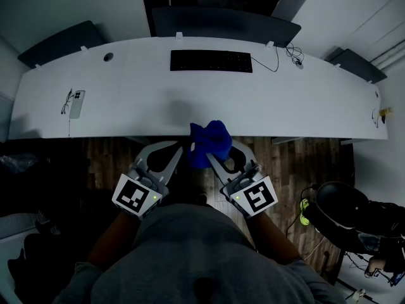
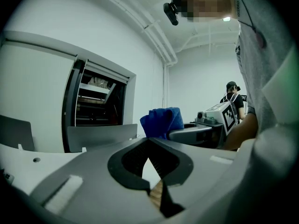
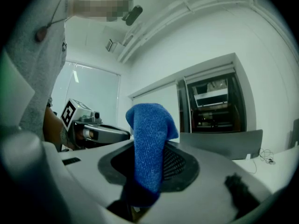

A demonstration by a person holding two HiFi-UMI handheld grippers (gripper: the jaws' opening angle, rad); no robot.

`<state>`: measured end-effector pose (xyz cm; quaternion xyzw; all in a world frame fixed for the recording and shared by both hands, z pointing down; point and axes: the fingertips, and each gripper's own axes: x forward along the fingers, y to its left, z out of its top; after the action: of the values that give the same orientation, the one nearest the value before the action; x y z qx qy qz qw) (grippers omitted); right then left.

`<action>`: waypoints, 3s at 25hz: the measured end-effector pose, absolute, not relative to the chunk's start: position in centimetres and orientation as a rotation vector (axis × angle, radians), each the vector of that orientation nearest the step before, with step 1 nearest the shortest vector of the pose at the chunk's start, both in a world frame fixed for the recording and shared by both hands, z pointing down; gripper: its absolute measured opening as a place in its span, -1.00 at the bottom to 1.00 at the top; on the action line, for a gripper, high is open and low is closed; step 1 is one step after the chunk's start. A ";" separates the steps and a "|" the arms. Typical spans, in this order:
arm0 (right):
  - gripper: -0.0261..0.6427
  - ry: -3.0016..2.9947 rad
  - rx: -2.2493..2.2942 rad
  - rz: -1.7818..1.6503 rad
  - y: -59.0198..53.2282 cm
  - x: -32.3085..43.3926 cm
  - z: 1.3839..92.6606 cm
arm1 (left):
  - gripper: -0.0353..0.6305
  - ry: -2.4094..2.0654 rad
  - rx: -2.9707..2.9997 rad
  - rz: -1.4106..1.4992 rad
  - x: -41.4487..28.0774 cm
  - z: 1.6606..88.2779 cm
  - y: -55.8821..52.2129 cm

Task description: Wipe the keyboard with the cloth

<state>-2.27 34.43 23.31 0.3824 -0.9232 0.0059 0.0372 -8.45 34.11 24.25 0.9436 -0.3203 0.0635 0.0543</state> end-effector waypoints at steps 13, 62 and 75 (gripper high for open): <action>-0.52 -2.765 1.212 0.030 23.8 -6.8 23.3 | -0.87 -0.894 2.854 0.189 -12.8 24.2 23.1; -0.52 -2.810 0.931 0.054 3.9 3.3 27.9 | -0.87 -1.166 2.764 0.242 -2.9 26.7 3.7; -0.52 -2.730 0.978 0.265 -2.1 1.7 32.5 | -0.87 -1.221 2.685 0.289 -4.7 31.3 -0.3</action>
<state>1.65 -2.11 32.48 0.3337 -0.9313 0.0904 0.1145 -4.72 -0.35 31.31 0.9023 -0.4104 0.0971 0.0889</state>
